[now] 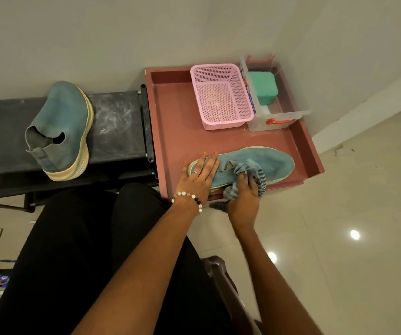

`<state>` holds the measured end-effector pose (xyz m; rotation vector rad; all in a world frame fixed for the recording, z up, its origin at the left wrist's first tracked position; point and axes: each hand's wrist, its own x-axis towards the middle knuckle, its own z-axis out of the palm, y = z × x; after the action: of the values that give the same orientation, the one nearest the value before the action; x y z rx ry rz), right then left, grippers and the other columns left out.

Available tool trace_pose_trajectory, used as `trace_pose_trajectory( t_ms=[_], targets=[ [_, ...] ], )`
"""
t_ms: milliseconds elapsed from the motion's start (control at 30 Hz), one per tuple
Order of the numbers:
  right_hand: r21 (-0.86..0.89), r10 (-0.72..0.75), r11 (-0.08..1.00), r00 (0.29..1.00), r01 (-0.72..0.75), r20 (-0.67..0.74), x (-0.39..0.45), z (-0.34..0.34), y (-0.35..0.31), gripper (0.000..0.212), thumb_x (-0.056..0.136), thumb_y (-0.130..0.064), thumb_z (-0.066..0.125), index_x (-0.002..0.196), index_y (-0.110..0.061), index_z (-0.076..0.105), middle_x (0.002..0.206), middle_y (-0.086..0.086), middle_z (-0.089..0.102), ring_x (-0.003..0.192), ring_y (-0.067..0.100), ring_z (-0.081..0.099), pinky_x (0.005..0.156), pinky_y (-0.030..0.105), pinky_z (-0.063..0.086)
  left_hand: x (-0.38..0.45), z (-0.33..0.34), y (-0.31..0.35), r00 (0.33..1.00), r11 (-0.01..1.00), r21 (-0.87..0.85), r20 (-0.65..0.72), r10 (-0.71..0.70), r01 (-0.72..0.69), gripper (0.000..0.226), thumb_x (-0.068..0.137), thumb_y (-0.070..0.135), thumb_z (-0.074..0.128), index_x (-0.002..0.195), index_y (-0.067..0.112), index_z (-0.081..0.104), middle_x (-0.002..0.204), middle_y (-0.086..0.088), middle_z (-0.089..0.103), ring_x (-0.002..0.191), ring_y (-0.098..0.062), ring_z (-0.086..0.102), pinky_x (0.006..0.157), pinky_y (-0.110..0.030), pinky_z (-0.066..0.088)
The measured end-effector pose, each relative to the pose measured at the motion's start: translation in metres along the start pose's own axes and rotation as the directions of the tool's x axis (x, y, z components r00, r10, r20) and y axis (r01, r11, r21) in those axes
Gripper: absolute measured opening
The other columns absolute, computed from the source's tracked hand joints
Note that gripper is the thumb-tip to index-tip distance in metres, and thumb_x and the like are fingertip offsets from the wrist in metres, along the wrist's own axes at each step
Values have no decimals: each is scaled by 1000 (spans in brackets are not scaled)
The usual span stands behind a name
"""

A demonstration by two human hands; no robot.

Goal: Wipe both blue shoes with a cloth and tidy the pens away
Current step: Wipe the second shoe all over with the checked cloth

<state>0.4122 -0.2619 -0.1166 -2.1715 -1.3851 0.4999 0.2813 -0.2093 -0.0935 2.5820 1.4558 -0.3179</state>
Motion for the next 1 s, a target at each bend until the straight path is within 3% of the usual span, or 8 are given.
trace_pose_trajectory(
  t_ms=[67,133,200,367,467,633,767,1000],
  targets=[
    [-80,-210,973,974,217,89,4,-23,32,54,81,-15,68,131,-27,53,134,11,52,113,28,57,100,41,47,0,0,-2,1000,1000,9,-1,7,-7,64,102,14,24,150,11,-19,158,-4,-24,147,-28,-11,116,-59,11],
    [-213,-363,893,915,396,176,21,-51,63,78,61,3,78,132,-21,55,131,9,56,108,25,60,96,33,48,1,-1,-2,1000,1000,26,-7,18,-17,65,101,17,25,150,11,-18,158,-4,-23,147,-28,-10,115,-60,6],
    [-286,-404,855,901,433,156,40,-71,77,79,55,11,74,128,-15,59,118,10,64,102,28,63,87,39,54,1,-1,-3,1000,999,36,-6,21,-21,67,101,19,28,150,11,-17,159,-5,-22,147,-28,-10,114,-60,3],
    [-169,29,984,981,-63,-193,20,-17,6,50,69,14,63,117,2,61,114,28,60,104,43,58,82,48,52,2,1,-2,999,1000,26,-35,13,-12,62,100,16,22,152,12,-13,159,-5,-19,148,-29,-8,114,-62,2],
    [-7,126,992,976,-129,-176,0,11,-44,52,71,13,63,120,-1,60,121,24,58,109,38,55,88,43,51,2,-3,-2,1000,1000,22,-25,19,-18,63,100,14,25,152,12,-11,159,-5,-20,147,-28,-9,114,-62,1],
    [-116,-336,927,928,356,158,-3,-7,-1,94,31,-3,91,121,-11,62,119,14,62,110,31,56,86,45,52,0,-4,-3,999,998,60,-3,34,-34,62,100,16,33,153,12,4,158,-5,-24,147,-29,-13,114,-63,-1],
    [-210,-529,805,831,555,170,27,-40,32,57,64,-8,70,120,-15,64,118,10,65,108,27,58,84,42,49,2,-3,-3,999,998,64,-31,24,-22,65,101,18,29,152,12,-11,159,-4,-22,147,-28,-10,112,-63,-2],
    [-249,-198,953,976,171,-91,24,-43,46,59,64,14,66,120,-6,62,115,21,60,103,38,58,85,47,50,4,0,-3,999,997,71,-46,14,-11,67,101,19,29,151,11,-15,159,-4,-19,147,-28,-9,112,-62,-3]
  ],
)
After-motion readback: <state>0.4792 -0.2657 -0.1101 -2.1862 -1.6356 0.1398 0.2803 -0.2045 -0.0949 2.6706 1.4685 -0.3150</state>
